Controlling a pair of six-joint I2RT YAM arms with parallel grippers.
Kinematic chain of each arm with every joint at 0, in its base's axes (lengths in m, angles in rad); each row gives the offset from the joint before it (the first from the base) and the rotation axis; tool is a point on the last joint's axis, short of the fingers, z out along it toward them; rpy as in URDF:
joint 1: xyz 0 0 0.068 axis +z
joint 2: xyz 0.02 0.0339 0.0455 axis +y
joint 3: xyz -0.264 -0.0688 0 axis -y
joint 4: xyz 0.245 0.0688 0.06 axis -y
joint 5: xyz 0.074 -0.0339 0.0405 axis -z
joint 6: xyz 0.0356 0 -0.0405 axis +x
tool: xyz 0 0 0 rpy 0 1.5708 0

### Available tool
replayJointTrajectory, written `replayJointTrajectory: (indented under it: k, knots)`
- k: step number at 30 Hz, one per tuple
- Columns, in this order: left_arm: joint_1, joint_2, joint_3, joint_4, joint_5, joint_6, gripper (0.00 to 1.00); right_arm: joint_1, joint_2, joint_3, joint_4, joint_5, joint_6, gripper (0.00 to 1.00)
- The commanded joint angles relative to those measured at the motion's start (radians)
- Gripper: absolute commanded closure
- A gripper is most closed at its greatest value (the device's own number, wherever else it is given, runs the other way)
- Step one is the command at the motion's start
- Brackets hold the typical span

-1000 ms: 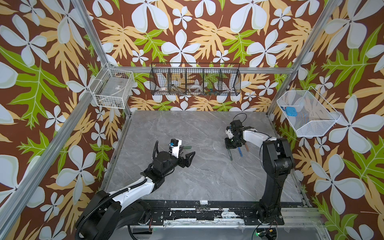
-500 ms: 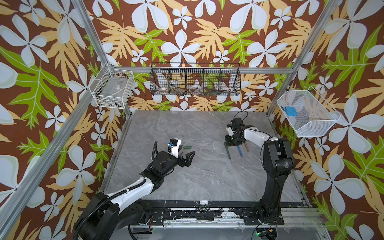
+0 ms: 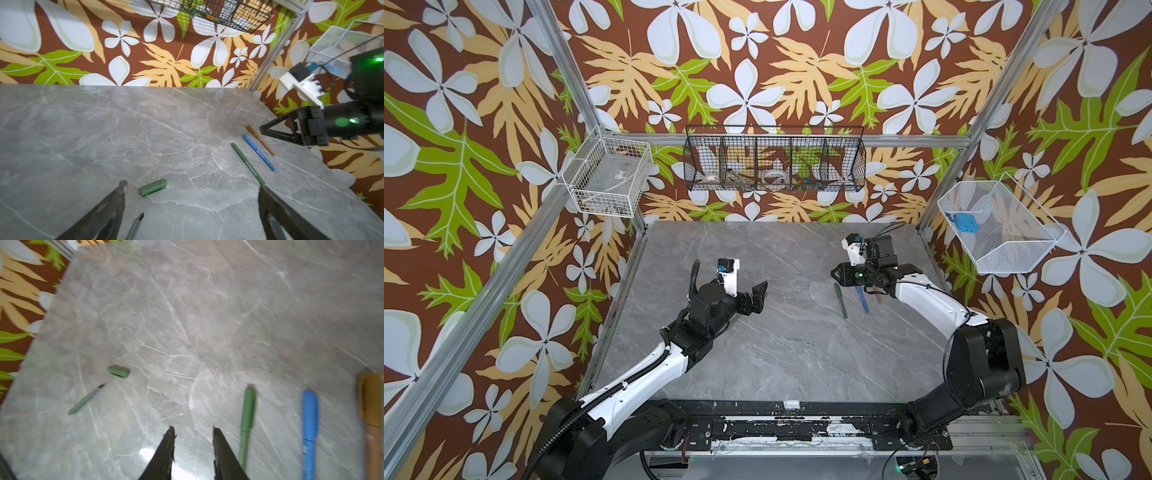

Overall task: Insert the pens into the pen caps
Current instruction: 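Raise the right gripper away while the left gripper moves over the uncapped green fountain pen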

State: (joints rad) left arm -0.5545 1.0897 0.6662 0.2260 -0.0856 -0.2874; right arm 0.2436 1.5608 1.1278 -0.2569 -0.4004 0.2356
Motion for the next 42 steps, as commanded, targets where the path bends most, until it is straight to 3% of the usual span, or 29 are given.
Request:
replayJointTrajectory:
  k: [1,9,20,31,42]
  knots:
    - [0.002,0.018,0.047,-0.189,-0.024,-0.031,0.0,0.039,-0.053,-0.05,0.089,-0.071,0.031,0.68]
    - [0.002,0.108,0.141,-0.416,-0.041,-0.028,0.0,0.055,-0.227,-0.273,0.292,-0.126,0.094,0.68]
    - [0.002,0.253,0.149,-0.476,-0.085,-0.001,0.0,0.053,-0.391,-0.488,0.449,-0.152,0.176,0.65]
    - [0.017,0.434,0.172,-0.467,-0.071,0.019,0.01,0.054,-0.45,-0.553,0.457,-0.14,0.197,0.64]
    - [0.082,0.474,0.159,-0.456,0.006,0.012,0.02,0.053,-0.435,-0.551,0.469,-0.144,0.205,0.64]
